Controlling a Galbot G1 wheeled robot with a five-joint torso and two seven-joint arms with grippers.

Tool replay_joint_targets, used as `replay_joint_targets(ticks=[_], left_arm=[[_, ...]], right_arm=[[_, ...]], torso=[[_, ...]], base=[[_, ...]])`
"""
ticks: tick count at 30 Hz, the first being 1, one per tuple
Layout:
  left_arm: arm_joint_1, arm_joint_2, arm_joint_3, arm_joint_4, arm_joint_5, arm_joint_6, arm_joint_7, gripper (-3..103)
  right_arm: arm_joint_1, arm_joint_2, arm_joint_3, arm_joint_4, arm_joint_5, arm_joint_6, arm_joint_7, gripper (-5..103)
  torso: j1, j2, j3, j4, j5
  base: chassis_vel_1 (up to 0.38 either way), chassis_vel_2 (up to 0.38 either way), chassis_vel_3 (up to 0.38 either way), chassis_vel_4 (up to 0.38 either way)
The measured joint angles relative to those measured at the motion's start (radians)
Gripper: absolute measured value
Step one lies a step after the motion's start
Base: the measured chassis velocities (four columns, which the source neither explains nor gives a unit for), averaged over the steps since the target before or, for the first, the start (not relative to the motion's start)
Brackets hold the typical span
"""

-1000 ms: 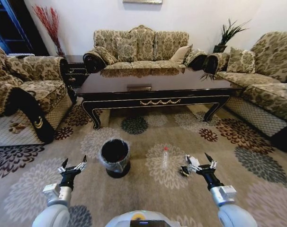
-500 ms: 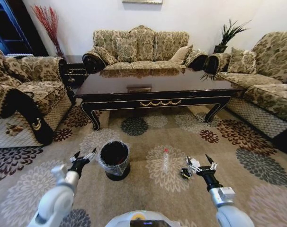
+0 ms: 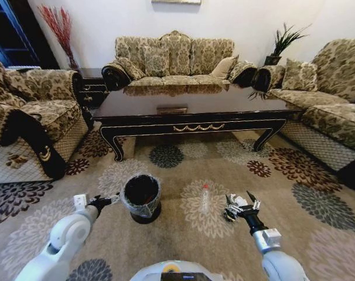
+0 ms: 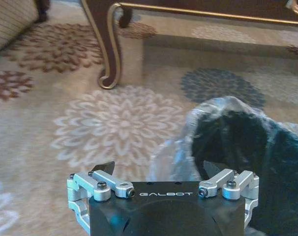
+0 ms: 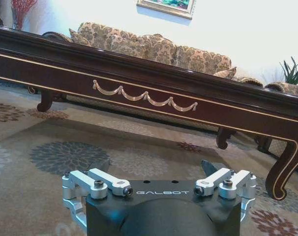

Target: Move to the front of the table and pick up the trash from the floor, then place it into the trash bin.

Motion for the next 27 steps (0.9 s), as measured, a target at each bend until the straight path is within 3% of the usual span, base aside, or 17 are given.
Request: replay_joint_targets(ticks=[5,13,15,18,21,27], left_arm=[[-0.079,-0.012,0.071,0.060,0.000,-0.027,0.015,100],[-0.146,-0.014,0.124,0.127,0.004,-0.015,-0.010,101],[-0.161,-0.011,0.133,0.146,-0.016,-0.006,-0.014,91],[-0.181,-0.011,0.146,0.166,-0.045,0.003,-0.018,86],[-0.218,-0.020,0.172,0.198,-0.075,0.014,-0.026,72],[-0.240,-0.028,0.197,0.218,-0.089,0.029,-0.048,56]], right_arm=[[-0.007,-0.004,0.009,0.001,0.000,0.000,0.000,100],[-0.010,-0.006,0.022,-0.002,0.002,0.000,0.001,100],[-0.010,-0.007,0.023,-0.005,0.002,0.000,0.001,100],[-0.007,-0.007,0.022,-0.006,0.003,0.000,0.001,100],[-0.003,-0.007,0.019,-0.007,0.003,-0.001,0.003,100],[-0.001,-0.009,0.022,-0.017,0.009,-0.002,0.006,100]], torso=[[0.000,0.000,0.000,0.0000,0.0001],[0.000,0.000,0.000,0.0002,0.0001],[0.000,0.000,0.000,0.0001,0.0002],[0.000,0.000,0.000,0.0002,0.0001],[0.000,0.000,0.000,0.0001,0.0001],[0.000,0.000,0.000,0.0000,0.0001]], base=[[0.000,0.000,0.000,0.000],[0.000,0.000,0.000,0.000],[0.000,0.000,0.000,0.000],[0.000,0.000,0.000,0.000],[0.000,0.000,0.000,0.000],[0.000,0.000,0.000,0.000]])
